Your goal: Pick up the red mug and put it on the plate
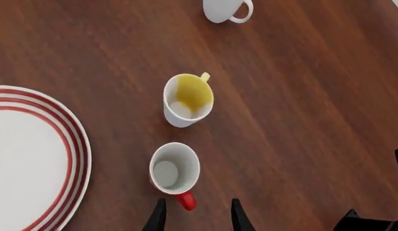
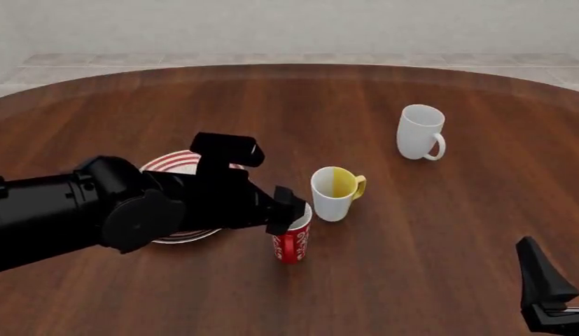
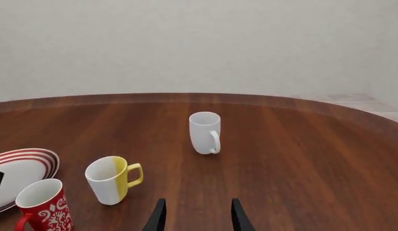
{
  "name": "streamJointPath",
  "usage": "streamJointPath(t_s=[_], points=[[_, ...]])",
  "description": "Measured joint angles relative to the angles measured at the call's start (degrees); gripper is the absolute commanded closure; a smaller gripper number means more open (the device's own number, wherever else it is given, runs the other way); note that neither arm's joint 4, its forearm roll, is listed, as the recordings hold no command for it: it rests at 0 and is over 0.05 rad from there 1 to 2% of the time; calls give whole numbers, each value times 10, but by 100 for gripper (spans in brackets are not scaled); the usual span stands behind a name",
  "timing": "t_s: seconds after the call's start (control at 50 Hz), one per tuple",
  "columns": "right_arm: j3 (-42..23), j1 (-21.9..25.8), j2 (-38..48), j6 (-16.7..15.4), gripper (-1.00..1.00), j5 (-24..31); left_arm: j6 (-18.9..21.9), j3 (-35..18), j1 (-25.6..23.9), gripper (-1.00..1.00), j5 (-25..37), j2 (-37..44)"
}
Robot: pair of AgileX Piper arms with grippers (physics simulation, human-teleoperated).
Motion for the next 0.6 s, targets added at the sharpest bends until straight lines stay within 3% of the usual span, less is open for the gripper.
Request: streamJointPath(t_s=[0.6], points=[[0,2,1,-2,-100,0,-13,15,8,-100,-21,11]])
